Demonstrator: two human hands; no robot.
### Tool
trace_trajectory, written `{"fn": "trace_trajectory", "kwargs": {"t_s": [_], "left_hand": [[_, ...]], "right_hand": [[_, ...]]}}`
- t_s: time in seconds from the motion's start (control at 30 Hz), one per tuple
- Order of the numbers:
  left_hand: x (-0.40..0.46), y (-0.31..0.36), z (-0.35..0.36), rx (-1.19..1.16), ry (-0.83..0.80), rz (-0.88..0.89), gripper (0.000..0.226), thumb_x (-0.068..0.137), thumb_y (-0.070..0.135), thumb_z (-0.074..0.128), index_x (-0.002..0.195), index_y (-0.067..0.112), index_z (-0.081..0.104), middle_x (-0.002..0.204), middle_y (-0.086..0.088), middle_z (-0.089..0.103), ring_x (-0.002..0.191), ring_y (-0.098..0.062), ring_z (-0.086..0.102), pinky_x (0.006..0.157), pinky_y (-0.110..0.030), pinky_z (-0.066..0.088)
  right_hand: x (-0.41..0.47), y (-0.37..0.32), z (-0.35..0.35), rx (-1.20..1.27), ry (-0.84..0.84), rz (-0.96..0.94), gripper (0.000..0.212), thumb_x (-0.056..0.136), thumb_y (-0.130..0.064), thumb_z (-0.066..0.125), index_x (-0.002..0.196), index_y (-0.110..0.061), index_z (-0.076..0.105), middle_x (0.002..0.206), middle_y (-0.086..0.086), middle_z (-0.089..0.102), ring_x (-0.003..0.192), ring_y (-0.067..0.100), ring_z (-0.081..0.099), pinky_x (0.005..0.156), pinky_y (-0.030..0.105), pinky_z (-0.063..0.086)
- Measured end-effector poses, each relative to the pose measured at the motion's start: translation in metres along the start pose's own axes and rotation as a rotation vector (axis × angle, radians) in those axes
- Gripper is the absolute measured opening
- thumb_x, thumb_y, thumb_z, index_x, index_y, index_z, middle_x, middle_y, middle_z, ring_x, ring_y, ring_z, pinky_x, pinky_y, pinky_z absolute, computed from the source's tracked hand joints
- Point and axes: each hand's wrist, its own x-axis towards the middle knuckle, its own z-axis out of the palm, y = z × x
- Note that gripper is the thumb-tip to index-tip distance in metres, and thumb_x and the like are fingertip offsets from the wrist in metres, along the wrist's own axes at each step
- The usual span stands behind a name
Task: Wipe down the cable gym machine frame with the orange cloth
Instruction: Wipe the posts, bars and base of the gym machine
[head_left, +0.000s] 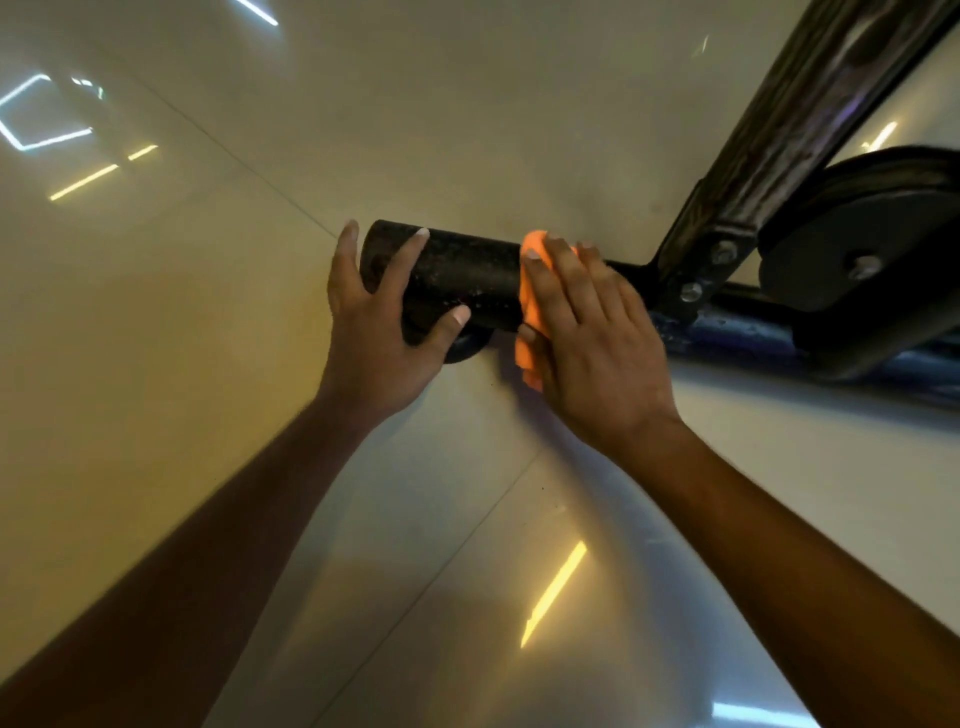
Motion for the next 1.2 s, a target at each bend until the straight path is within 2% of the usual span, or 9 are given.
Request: {"fn": "trace_trajectory", "kwargs": {"t_s": [0.07, 0.17, 0.3, 0.43, 0.8, 0.93, 1.03, 1.1, 1.2], "left_hand": [[-0.002, 0.0, 0.003, 0.161, 0.015, 0.072, 0.077, 0.098, 0.06, 0.062, 0.165, 0.032, 0.036, 0.176, -0.021, 0.002, 0.163, -0.045, 0.0, 0.128, -0.069, 0.017], [0.002, 0.007, 0.008, 0.249, -0.004, 0.186, 0.065, 0.107, 0.048, 0.053, 0.166, 0.029, 0.036, 0.177, -0.015, 0.013, 0.164, -0.041, 0.002, 0.128, -0.071, 0.003], [0.006, 0.017, 0.015, 0.23, -0.015, 0.271, 0.062, 0.106, 0.038, 0.052, 0.165, 0.027, 0.039, 0.173, -0.008, 0.03, 0.164, -0.037, 0.013, 0.129, -0.066, -0.001], [0.009, 0.022, 0.017, 0.211, -0.026, 0.305, 0.063, 0.102, 0.033, 0.054, 0.163, 0.023, 0.042, 0.169, -0.005, 0.038, 0.163, -0.035, 0.019, 0.13, -0.064, -0.001], [0.009, 0.054, 0.035, 0.201, -0.109, 0.354, 0.067, 0.102, 0.041, 0.048, 0.166, 0.025, 0.036, 0.171, -0.003, 0.034, 0.164, -0.033, 0.014, 0.13, -0.062, -0.003], [0.003, 0.059, 0.032, 0.179, -0.154, 0.33, 0.069, 0.102, 0.044, 0.045, 0.167, 0.023, 0.034, 0.173, -0.004, 0.031, 0.165, -0.032, 0.012, 0.131, -0.058, -0.004], [-0.001, 0.07, 0.032, 0.145, -0.198, 0.329, 0.069, 0.103, 0.044, 0.043, 0.167, 0.022, 0.033, 0.174, -0.003, 0.029, 0.165, -0.03, 0.012, 0.131, -0.056, -0.005], [-0.001, 0.079, 0.032, 0.132, -0.237, 0.335, 0.067, 0.104, 0.042, 0.041, 0.167, 0.022, 0.033, 0.174, -0.002, 0.029, 0.165, -0.028, 0.012, 0.132, -0.055, -0.004], [0.005, 0.095, 0.035, 0.07, -0.277, 0.315, 0.057, 0.11, 0.033, 0.046, 0.165, 0.024, 0.038, 0.172, 0.0, 0.033, 0.164, -0.024, 0.014, 0.133, -0.053, -0.006]], "right_hand": [[-0.011, 0.006, -0.005, 0.027, 0.018, 0.054, 0.069, 0.115, -0.04, 0.041, 0.173, -0.011, 0.017, 0.179, 0.014, 0.019, 0.166, 0.037, 0.016, 0.135, 0.051, 0.018], [0.005, -0.014, -0.001, 0.047, 0.033, 0.103, 0.069, 0.113, -0.035, 0.049, 0.171, -0.009, 0.023, 0.178, 0.013, 0.024, 0.166, 0.037, 0.014, 0.135, 0.051, 0.015], [0.024, -0.022, 0.003, 0.077, -0.009, -0.056, 0.067, 0.113, -0.04, 0.047, 0.171, -0.012, 0.026, 0.177, 0.011, 0.026, 0.165, 0.034, 0.019, 0.135, 0.049, 0.017], [-0.012, 0.016, -0.007, 0.043, 0.012, -0.008, 0.074, 0.109, -0.031, 0.058, 0.171, -0.012, 0.024, 0.179, 0.011, 0.023, 0.165, 0.033, 0.021, 0.135, 0.043, 0.014], [-0.03, 0.015, -0.013, 0.098, -0.059, -0.002, 0.084, 0.1, -0.015, 0.059, 0.172, -0.008, 0.016, 0.181, 0.01, 0.01, 0.168, 0.032, 0.006, 0.136, 0.044, 0.008], [-0.066, 0.034, -0.027, 0.185, -0.182, -0.014, 0.09, 0.102, -0.019, 0.066, 0.174, -0.018, 0.014, 0.18, 0.0, 0.002, 0.166, 0.027, 0.01, 0.12, 0.043, 0.043], [-0.095, 0.043, -0.037, 0.341, -0.2, 0.116, 0.087, 0.102, -0.034, 0.063, 0.174, -0.026, 0.015, 0.181, -0.004, 0.005, 0.16, 0.027, 0.034, 0.105, 0.043, 0.057], [-0.108, 0.048, -0.043, 0.435, -0.098, 0.242, 0.078, 0.105, -0.04, 0.053, 0.174, -0.028, 0.017, 0.181, -0.004, 0.013, 0.156, 0.019, 0.04, 0.109, 0.036, 0.054], [-0.109, 0.054, -0.051, 0.537, 0.096, 0.445, 0.064, 0.114, -0.034, 0.049, 0.172, -0.025, 0.025, 0.179, -0.004, 0.023, 0.15, -0.003, 0.029, 0.112, 0.003, 0.028]]}}
